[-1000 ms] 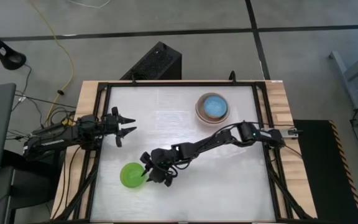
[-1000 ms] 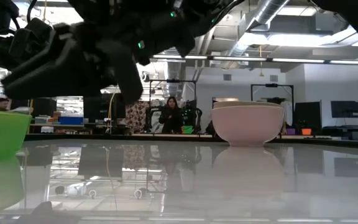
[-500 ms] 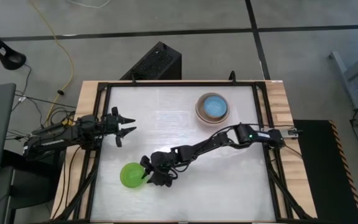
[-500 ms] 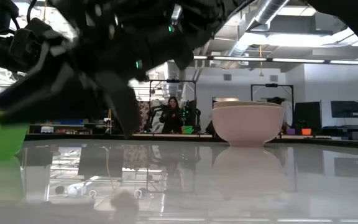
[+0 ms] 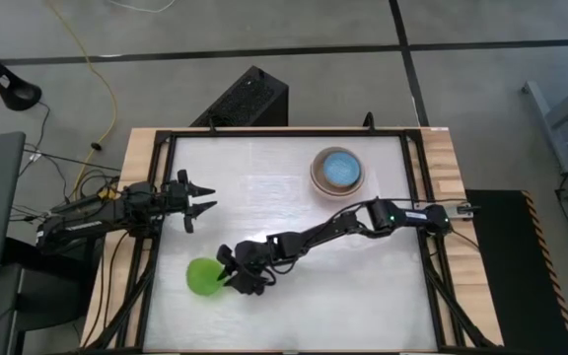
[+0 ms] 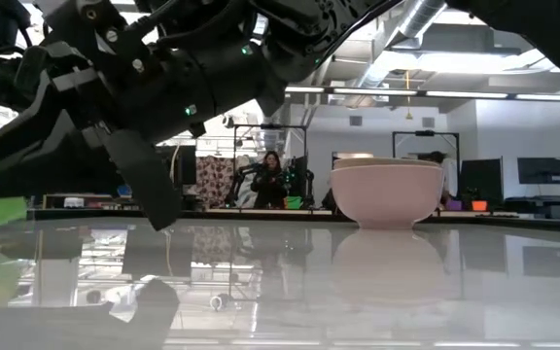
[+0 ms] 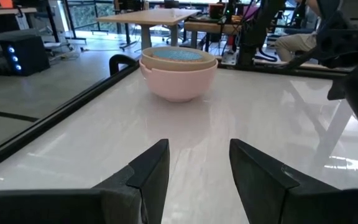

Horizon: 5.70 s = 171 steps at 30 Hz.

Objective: Nest bowls inside each other
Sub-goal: Stack the green bowl on top of the blue bowl

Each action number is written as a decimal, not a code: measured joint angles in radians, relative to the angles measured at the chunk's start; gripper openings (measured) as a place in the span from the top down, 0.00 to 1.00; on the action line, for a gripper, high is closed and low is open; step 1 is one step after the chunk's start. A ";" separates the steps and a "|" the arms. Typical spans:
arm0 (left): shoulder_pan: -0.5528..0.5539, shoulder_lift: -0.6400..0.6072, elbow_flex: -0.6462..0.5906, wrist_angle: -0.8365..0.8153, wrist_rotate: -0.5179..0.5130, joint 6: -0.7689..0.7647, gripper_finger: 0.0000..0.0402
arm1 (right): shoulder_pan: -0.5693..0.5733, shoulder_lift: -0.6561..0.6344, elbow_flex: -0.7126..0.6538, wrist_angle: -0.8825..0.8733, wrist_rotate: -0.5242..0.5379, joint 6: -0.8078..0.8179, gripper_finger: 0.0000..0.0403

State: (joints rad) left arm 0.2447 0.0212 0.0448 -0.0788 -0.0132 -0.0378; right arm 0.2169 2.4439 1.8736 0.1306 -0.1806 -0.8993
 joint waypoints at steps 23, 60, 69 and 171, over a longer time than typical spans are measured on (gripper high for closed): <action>0.000 0.000 0.000 0.000 -0.001 0.000 0.61 | -0.016 -0.039 0.001 -0.070 0.001 0.321 0.99; 0.000 0.000 0.000 0.000 -0.002 0.000 0.61 | -0.001 0.031 0.116 0.052 0.392 1.308 0.31; 0.000 0.000 0.000 0.000 -0.002 0.000 0.61 | -0.001 0.190 0.392 -0.201 0.441 1.339 0.28; 0.000 0.005 0.000 0.008 -0.055 0.000 0.61 | -0.119 -0.393 0.306 -1.671 0.733 1.434 0.99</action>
State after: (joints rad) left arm 0.2448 0.0257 0.0448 -0.0704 -0.0677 -0.0376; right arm 0.0980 2.0506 2.1797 -1.5400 0.5523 0.5347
